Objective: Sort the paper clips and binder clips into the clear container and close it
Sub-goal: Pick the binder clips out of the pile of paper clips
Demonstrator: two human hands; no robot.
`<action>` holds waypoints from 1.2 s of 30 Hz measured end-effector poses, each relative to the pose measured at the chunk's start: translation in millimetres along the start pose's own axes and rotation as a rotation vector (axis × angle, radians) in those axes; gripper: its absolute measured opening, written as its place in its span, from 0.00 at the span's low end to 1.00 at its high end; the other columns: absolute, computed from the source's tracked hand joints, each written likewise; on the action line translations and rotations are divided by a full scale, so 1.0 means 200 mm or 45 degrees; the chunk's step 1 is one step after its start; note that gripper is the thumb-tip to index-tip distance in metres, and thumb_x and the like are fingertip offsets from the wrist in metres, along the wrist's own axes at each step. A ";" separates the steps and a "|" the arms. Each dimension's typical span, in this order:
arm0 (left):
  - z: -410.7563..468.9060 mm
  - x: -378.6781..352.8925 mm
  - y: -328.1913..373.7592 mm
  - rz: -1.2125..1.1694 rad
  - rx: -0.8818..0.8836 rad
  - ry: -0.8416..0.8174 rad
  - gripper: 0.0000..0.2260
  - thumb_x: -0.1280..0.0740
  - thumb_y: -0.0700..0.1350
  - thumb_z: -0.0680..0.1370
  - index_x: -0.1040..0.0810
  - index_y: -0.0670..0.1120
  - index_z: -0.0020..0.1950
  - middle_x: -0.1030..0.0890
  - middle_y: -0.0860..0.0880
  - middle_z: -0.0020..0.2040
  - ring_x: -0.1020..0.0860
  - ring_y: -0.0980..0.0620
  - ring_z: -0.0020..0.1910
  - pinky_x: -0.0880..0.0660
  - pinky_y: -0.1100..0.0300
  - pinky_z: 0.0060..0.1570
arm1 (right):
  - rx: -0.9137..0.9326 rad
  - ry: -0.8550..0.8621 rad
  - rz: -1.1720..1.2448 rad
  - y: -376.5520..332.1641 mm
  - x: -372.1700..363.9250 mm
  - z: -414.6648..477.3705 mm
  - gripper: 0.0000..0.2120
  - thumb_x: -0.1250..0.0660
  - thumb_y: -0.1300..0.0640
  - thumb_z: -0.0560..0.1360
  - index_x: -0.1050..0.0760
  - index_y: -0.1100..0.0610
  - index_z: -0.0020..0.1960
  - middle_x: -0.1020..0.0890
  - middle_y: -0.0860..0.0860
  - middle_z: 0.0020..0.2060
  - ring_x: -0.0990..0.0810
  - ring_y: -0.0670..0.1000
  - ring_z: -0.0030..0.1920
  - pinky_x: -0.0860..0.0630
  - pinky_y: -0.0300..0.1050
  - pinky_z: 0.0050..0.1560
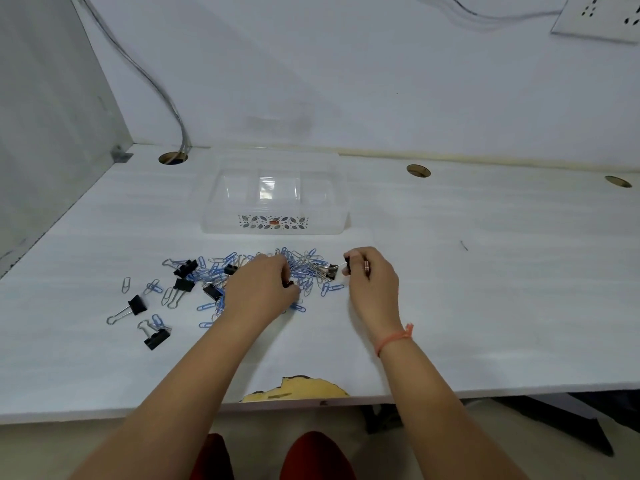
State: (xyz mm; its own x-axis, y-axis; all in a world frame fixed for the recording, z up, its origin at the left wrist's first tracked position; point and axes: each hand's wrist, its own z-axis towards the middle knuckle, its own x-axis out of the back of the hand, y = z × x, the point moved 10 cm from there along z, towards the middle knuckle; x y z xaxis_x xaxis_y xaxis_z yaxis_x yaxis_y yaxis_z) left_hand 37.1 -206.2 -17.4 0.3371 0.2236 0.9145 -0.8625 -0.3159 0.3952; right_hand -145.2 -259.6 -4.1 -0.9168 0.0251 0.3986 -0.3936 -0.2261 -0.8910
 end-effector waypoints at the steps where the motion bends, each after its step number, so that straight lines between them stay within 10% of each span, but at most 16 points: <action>1: 0.00 0.00 0.00 0.026 0.000 0.004 0.07 0.33 0.50 0.72 0.24 0.49 0.46 0.22 0.48 0.46 0.24 0.48 0.43 0.34 0.58 0.35 | -0.102 -0.027 0.116 0.04 -0.01 0.01 0.11 0.42 0.61 0.79 0.22 0.58 0.45 0.21 0.50 0.35 0.24 0.49 0.37 0.31 0.35 0.36; 6: -0.03 0.01 -0.01 0.053 0.083 0.023 0.08 0.35 0.47 0.74 0.24 0.50 0.53 0.26 0.46 0.51 0.29 0.47 0.39 0.34 0.58 0.35 | -0.781 -0.187 0.891 0.21 -0.14 -0.07 0.13 0.42 0.61 0.79 0.26 0.56 0.37 0.33 0.51 0.29 0.37 0.47 0.28 0.35 0.38 0.29; 12: -0.06 0.03 -0.12 0.035 0.310 0.079 0.18 0.33 0.57 0.71 0.26 0.43 0.48 0.22 0.45 0.47 0.24 0.45 0.41 0.37 0.59 0.31 | -0.975 -0.264 1.015 0.22 -0.23 -0.11 0.15 0.34 0.53 0.76 0.30 0.57 0.33 0.30 0.51 0.28 0.35 0.47 0.28 0.29 0.35 0.24; 24: -0.02 0.01 -0.06 0.078 0.365 0.041 0.11 0.35 0.51 0.70 0.30 0.44 0.38 0.24 0.45 0.43 0.31 0.49 0.31 0.42 0.62 0.26 | -0.587 -0.115 0.490 0.24 -0.15 0.03 0.20 0.27 0.50 0.70 0.33 0.52 0.25 0.30 0.47 0.23 0.36 0.48 0.24 0.37 0.38 0.26; 29: -0.03 0.08 -0.11 0.057 0.350 0.076 0.08 0.33 0.43 0.68 0.24 0.42 0.45 0.23 0.47 0.42 0.28 0.47 0.38 0.41 0.62 0.27 | -0.122 -0.265 -0.328 0.13 -0.19 0.08 0.16 0.28 0.50 0.68 0.22 0.54 0.54 0.20 0.50 0.48 0.21 0.51 0.50 0.28 0.42 0.49; 36: -0.01 0.20 -0.07 0.032 0.216 0.156 0.08 0.36 0.42 0.73 0.19 0.43 0.47 0.18 0.44 0.43 0.25 0.45 0.39 0.31 0.58 0.35 | -0.027 -0.340 -0.469 0.11 -0.23 0.09 0.14 0.31 0.51 0.71 0.25 0.55 0.54 0.26 0.53 0.52 0.26 0.52 0.45 0.35 0.39 0.44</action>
State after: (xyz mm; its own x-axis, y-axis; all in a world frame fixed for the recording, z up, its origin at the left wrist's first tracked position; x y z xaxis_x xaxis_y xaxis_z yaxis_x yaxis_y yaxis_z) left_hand 62.4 -190.2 13.6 0.2591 0.3207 0.9110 -0.7905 -0.4715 0.3908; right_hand -109.9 -282.5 -38.1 -0.6666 -0.1526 0.7296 -0.6942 -0.2294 -0.6823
